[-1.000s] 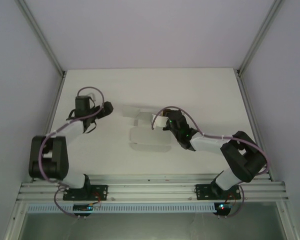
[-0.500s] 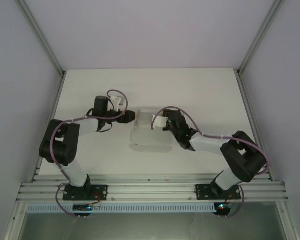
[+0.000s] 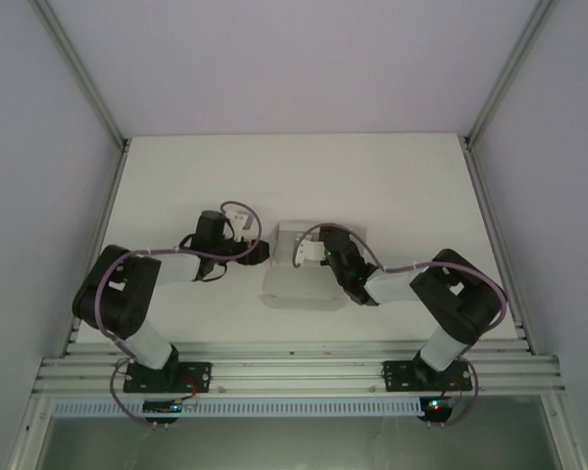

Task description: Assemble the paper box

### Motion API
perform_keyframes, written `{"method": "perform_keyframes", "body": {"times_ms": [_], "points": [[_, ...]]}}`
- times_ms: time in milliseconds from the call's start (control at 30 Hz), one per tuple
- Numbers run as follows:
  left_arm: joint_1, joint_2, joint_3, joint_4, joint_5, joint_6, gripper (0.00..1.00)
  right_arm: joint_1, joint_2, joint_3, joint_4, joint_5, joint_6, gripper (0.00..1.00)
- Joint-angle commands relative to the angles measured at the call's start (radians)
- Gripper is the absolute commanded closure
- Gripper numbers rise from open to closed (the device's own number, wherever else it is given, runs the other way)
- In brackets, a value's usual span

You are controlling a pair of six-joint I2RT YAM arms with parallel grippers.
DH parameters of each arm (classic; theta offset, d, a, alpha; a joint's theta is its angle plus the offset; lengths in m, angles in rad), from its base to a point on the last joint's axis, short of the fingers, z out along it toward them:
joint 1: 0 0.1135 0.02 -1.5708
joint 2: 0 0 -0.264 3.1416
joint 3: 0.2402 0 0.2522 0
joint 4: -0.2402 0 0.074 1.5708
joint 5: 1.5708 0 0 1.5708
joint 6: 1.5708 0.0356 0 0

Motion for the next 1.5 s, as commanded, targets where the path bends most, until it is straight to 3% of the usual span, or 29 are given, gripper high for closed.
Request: {"method": "perform_keyframes", "body": {"times_ms": [0,100,267,567,833,1100,1167,1233,1333,1467], "points": [[-0.002,-0.016,0.016,0.038,0.076,0.048,0.30,0.015,0.000,-0.012,0.036,0.017,-0.015,1.00],[-0.007,-0.001,0.051,0.026,0.143,0.067,0.38,0.015,-0.008,-0.003,0.010,0.003,-0.002,1.00],[-0.030,-0.044,0.022,0.030,0.201,0.085,0.40,0.016,-0.023,0.001,-0.013,0.001,0.005,1.00],[-0.030,-0.121,-0.014,0.040,0.200,0.101,0.38,0.016,-0.054,0.013,-0.098,-0.014,0.050,1.00],[-0.054,0.008,0.104,-0.054,0.167,0.169,0.44,0.024,-0.052,0.026,-0.108,-0.008,0.063,1.00],[-0.107,0.063,0.091,0.031,0.009,0.144,0.58,0.052,-0.055,0.011,-0.121,0.020,0.054,1.00],[-0.139,0.051,0.068,0.048,-0.121,0.149,0.70,0.059,-0.054,0.006,-0.126,0.030,0.054,1.00],[-0.165,0.037,0.039,0.081,-0.251,0.147,0.74,0.069,-0.052,0.006,-0.134,0.041,0.056,1.00],[-0.199,0.029,0.018,0.109,-0.424,0.151,0.74,0.082,-0.047,-0.002,-0.128,0.050,0.059,1.00],[-0.206,0.055,0.029,0.102,-0.440,0.156,0.71,0.088,-0.041,0.001,-0.128,0.048,0.079,1.00]]}}
